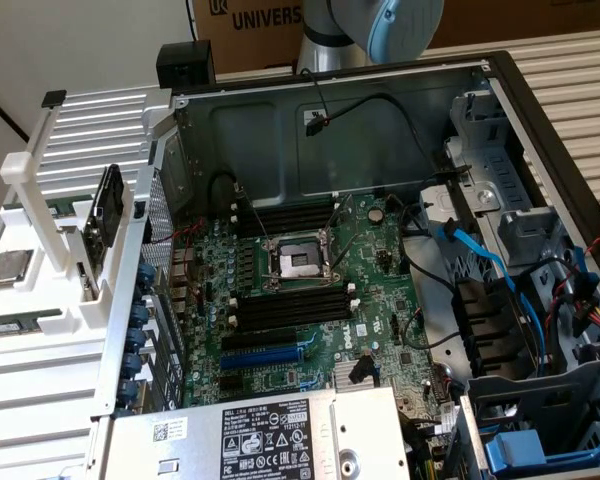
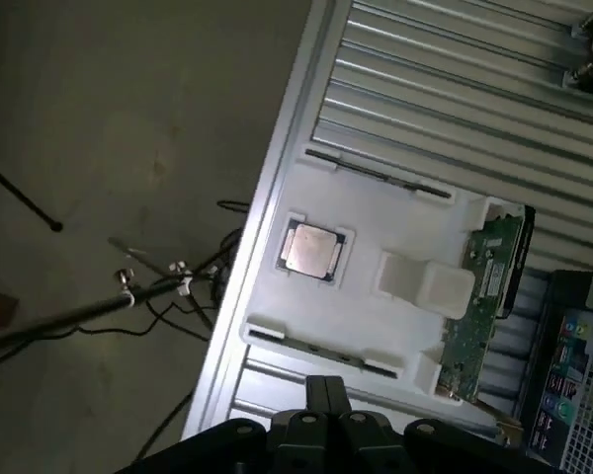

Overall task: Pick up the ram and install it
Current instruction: 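Pick up the ram and move it above insertion slot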

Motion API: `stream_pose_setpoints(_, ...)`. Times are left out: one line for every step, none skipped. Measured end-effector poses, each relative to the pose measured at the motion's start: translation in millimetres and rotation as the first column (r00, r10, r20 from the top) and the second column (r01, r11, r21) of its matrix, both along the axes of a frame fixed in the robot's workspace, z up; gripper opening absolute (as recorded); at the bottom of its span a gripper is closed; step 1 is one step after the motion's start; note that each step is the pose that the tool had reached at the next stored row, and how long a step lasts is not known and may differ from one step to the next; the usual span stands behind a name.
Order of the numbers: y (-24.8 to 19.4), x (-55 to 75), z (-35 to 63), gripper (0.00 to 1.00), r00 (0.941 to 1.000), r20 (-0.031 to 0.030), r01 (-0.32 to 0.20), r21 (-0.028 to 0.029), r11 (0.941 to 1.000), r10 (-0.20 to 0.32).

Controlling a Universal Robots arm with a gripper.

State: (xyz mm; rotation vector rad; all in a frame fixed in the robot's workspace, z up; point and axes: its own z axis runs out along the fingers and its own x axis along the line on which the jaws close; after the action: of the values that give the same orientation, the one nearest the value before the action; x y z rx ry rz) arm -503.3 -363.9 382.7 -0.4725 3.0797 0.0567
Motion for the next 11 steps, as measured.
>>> stream_pose_setpoints(0.0,0.0,0.0,0.10,0.9998,-0.0002,-0.018,0.0009,0.9998,0.018)
stream_pose_setpoints(0.1,0.0,-0.1,0.10,0.9993,-0.0002,-0.036,0.0014,0.9993,0.036)
stream_pose_setpoints(0.0,0.0,-0.2,0.10,0.9973,-0.0001,-0.073,0.0022,0.9973,0.073)
stream_pose_setpoints(0.0,-0.1,-0.3,0.10,0.9958,0.0000,-0.091,0.0022,0.9958,0.091)
stream_pose_setpoints(0.0,-0.1,-0.4,0.10,0.9939,0.0001,-0.110,0.0022,0.9939,0.110)
stream_pose_setpoints(0.0,-0.1,-0.4,0.10,0.9893,0.0002,-0.146,0.0022,0.9893,0.146)
stream_pose_setpoints(0.0,0.0,-0.3,0.10,0.9832,0.0001,-0.183,0.0022,0.9832,0.183)
stream_pose_setpoints(0.0,-0.1,-0.4,0.10,0.9796,0.0002,-0.201,0.0023,0.9796,0.201)
stream_pose_setpoints(0.0,0.0,-0.9,0.10,0.9624,0.0005,-0.272,0.0037,0.9624,0.272)
stream_pose_setpoints(0.0,0.0,-1.0,0.10,0.9575,0.0006,-0.289,0.0039,0.9575,0.289)
stream_pose_setpoints(0.0,0.0,-1.1,0.10,0.9522,0.0006,-0.306,0.0040,0.9521,0.306)
